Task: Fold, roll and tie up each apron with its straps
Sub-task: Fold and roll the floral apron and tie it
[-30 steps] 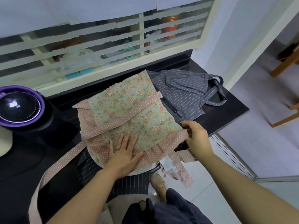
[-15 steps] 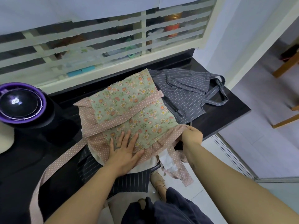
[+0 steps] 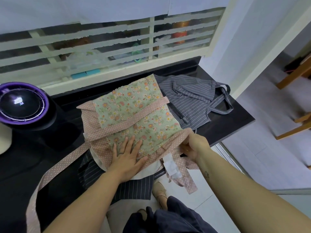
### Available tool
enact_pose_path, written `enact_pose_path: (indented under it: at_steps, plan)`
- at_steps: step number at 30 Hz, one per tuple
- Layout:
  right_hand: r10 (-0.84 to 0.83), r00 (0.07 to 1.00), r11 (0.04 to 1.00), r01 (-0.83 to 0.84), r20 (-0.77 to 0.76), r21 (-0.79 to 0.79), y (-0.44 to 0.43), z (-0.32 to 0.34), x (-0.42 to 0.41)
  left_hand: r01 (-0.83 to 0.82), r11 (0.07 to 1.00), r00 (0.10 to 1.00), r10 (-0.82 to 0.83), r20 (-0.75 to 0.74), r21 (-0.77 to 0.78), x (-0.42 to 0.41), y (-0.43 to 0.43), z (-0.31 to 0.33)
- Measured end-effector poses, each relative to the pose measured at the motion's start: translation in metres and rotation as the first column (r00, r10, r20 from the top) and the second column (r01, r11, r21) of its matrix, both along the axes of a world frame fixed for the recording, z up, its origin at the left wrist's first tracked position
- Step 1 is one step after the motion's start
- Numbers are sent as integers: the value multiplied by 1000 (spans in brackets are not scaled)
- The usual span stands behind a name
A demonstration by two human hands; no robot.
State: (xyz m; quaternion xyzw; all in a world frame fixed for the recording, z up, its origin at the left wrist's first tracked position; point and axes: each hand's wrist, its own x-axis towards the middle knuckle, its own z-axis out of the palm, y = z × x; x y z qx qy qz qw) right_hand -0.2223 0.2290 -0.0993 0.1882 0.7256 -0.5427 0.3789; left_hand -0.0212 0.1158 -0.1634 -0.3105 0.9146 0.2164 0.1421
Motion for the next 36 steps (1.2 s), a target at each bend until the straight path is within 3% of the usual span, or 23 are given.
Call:
enact_pose_path:
  at_steps: [3,5,7,9,13,20,24,29,33,35,36]
  plan:
    - [293,937,945,-253,-192,205,17,-8,-1,17,1000,1000,-17,15,-9,0,0,0]
    - [459,828,873,-352,-322,339,27,-8,-4,22,1000,999,-22,29,-19,-1,-1,1]
    - [514,749,842,-346,-418,414,33,-11,-5,27,999,999,-26,29,-22,0,-1,1]
    - [454,776,868,-274,-438,414,34,-17,-7,28,999,999,-28,23,-20,0,0,0]
    - [339,902,896,-222,-269,384,25,-29,-6,23,999,999,-22,32,-36,-1,1,1]
    - [476,852,826,-347,-219,445,21,-30,-10,28,997,999,-25,42,-70,0,1,0]
    - [502,855,822,-426,-130,378,25,-21,-21,24,999,999,-22,31,-49,-1,1,1]
    - [725,680,632,-719,108,289,40,-2,-55,31,999,999,-30,16,-44,0,0,-2]
    - [842,511,394,-802,175,449,40,6,-49,28,998,999,-27,31,-48,0,0,-2]
    - [861,400,279,-888,314,365,40,11,-37,23,998,999,-21,43,-55,-1,0,-1]
    - [875,368,280,-915,314,290,40,12,-32,17,998,999,-15,47,-56,-1,0,-1]
